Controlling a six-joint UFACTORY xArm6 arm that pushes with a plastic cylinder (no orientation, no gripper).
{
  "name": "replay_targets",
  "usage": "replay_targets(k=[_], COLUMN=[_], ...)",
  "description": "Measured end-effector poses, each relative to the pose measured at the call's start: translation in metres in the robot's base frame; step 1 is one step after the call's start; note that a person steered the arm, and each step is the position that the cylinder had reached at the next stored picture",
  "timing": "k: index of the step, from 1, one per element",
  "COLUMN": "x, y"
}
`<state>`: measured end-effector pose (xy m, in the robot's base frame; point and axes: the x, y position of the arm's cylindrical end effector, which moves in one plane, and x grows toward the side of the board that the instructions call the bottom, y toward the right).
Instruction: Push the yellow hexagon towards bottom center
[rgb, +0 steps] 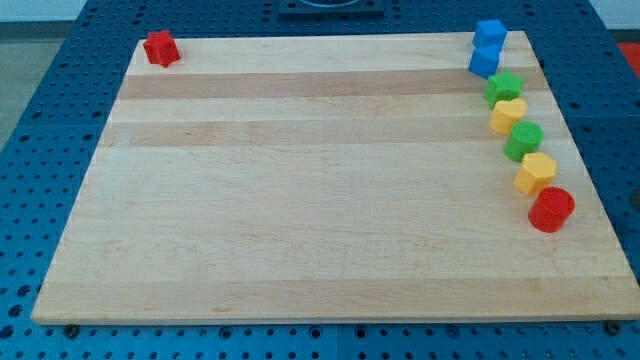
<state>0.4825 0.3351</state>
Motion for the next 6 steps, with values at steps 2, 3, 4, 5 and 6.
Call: replay_targets(k=[2,3,4,5,6], x=[-0.036,-0.023,-0.012,0.003,0.021], y=[-0.061,-0.091,-0.110,-0.152,-0.183])
